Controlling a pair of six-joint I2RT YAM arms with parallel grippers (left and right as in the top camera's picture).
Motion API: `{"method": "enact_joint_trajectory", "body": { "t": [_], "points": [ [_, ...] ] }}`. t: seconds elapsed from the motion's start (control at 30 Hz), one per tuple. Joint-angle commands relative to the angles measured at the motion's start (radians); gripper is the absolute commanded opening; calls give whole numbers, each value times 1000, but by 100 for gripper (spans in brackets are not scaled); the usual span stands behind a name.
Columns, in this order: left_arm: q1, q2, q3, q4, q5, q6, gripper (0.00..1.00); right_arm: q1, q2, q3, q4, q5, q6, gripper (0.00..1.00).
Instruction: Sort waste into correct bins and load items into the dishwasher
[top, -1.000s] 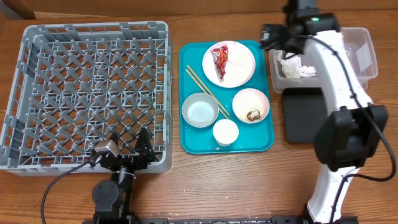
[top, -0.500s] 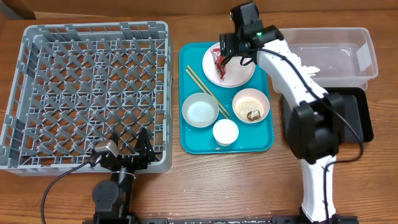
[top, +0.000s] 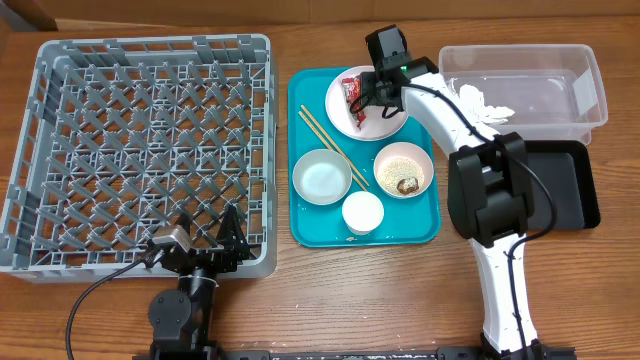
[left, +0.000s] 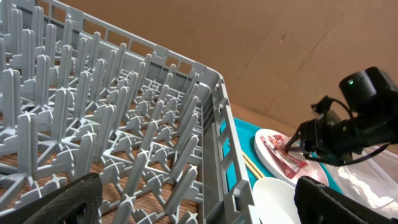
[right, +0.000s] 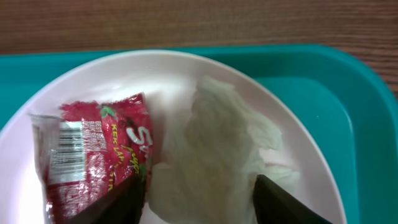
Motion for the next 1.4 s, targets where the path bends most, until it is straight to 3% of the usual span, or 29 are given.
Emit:
{"method": "enact_joint_trajectory", "body": {
  "t": [0.0, 0.07, 0.13, 0.27, 0.63, 0.73, 0.93, 1.13, 1.2, 1.23, 1.3, 1.37],
  "points": [
    [6, -3, -3, -2, -4, -6, 100, -6, 42, 5, -11, -12, 5, 57],
    [6, -3, -3, -2, -4, -6, 100, -6, 43, 5, -22, -27, 5, 56],
    [6, -3, -3, -2, -4, -6, 100, -5, 42, 6, -28, -27, 5, 46],
    [6, -3, -3, -2, -4, -6, 100, -5, 37, 17, -76, -27, 5, 4],
    [6, -3, -3, -2, -4, -6, 100, -33, -150, 334, -447, -25, 10, 4],
    [6, -3, -3, -2, -4, -6, 100, -68, -215, 398, -558, 53, 63, 4],
    [6, -3, -3, -2, -4, -6, 100, -191, -255, 391, -667, 97, 145, 4],
    [6, -3, -3, -2, -4, -6, 100, -270, -218, 251, -626, 48, 143, 4],
    [6, -3, -3, -2, -4, -6, 100, -274, -203, 208, -604, 47, 143, 23],
    [6, -3, -3, -2, -4, -6, 100, -274, -196, 194, -595, 47, 143, 41],
    [6, -3, -3, -2, -4, -6, 100, -274, -193, 184, -589, 47, 139, 65],
    [6, -3, -3, -2, -4, -6, 100, -269, -199, 195, -587, 19, 112, 77]
  ]
}}
